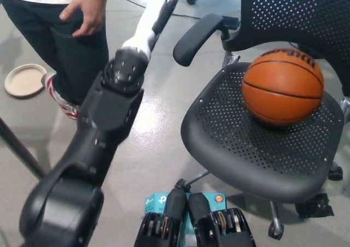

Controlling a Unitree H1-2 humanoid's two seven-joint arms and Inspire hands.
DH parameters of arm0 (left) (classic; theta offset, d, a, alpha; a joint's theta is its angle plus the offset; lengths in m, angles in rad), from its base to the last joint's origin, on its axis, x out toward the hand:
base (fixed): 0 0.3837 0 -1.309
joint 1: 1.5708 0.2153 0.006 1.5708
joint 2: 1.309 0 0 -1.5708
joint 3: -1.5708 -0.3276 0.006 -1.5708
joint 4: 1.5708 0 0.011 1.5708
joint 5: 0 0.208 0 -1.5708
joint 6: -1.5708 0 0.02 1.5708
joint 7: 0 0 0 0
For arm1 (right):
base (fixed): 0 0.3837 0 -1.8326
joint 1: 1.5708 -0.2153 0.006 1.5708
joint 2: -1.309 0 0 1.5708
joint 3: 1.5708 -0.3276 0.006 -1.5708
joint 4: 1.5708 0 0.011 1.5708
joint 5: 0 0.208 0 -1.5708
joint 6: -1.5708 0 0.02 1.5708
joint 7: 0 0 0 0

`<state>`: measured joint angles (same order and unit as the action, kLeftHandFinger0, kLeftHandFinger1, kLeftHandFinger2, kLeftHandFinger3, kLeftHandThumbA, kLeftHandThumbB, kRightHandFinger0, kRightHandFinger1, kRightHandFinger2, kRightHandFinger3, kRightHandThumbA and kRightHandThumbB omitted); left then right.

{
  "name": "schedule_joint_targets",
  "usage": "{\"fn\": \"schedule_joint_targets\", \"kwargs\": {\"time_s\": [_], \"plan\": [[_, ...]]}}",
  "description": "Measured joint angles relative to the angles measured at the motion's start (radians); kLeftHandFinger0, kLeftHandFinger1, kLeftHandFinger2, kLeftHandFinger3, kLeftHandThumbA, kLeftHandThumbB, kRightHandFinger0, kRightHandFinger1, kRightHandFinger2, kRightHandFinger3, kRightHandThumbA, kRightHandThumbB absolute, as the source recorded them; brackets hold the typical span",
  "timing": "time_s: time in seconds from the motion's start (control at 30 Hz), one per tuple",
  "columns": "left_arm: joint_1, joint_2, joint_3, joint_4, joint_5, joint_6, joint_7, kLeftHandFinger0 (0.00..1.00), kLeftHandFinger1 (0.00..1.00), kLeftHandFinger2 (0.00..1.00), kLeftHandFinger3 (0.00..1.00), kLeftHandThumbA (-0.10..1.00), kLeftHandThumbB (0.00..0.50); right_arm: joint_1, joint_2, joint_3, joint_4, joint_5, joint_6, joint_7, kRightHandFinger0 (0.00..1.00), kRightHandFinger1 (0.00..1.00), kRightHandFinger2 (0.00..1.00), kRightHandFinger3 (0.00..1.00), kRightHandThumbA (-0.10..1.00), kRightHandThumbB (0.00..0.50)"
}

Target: The robot grabs the basketball from a person using both hands and then drops it on the black chair in the front

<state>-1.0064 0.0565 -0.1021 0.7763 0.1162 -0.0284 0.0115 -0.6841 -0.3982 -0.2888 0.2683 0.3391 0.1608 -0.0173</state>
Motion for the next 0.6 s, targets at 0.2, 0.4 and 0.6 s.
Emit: {"fn": "schedule_joint_targets", "kwargs": {"time_s": [0.2,0.4,0.6], "plan": [[0.185,0.003,-0.032,-0.260,0.000,0.015,-0.040,1.00,1.00,1.00,1.00,1.00,0.338,0.138,0.022,0.071,-0.164,-0.043,0.003,0.004,1.00,1.00,1.00,1.00,1.00,0.268],[0.387,0.025,-0.057,-0.514,0.001,0.035,-0.072,1.00,1.00,1.00,1.00,1.00,0.265,0.302,0.068,0.177,-0.247,-0.107,-0.007,0.005,1.00,1.00,1.00,1.00,1.00,0.257],[0.586,0.086,-0.049,-0.729,-0.005,0.024,-0.096,1.00,1.00,1.00,1.00,1.00,0.191,0.455,0.153,0.281,-0.259,-0.172,-0.076,0.008,1.00,1.00,1.00,1.00,1.00,0.190]]}}
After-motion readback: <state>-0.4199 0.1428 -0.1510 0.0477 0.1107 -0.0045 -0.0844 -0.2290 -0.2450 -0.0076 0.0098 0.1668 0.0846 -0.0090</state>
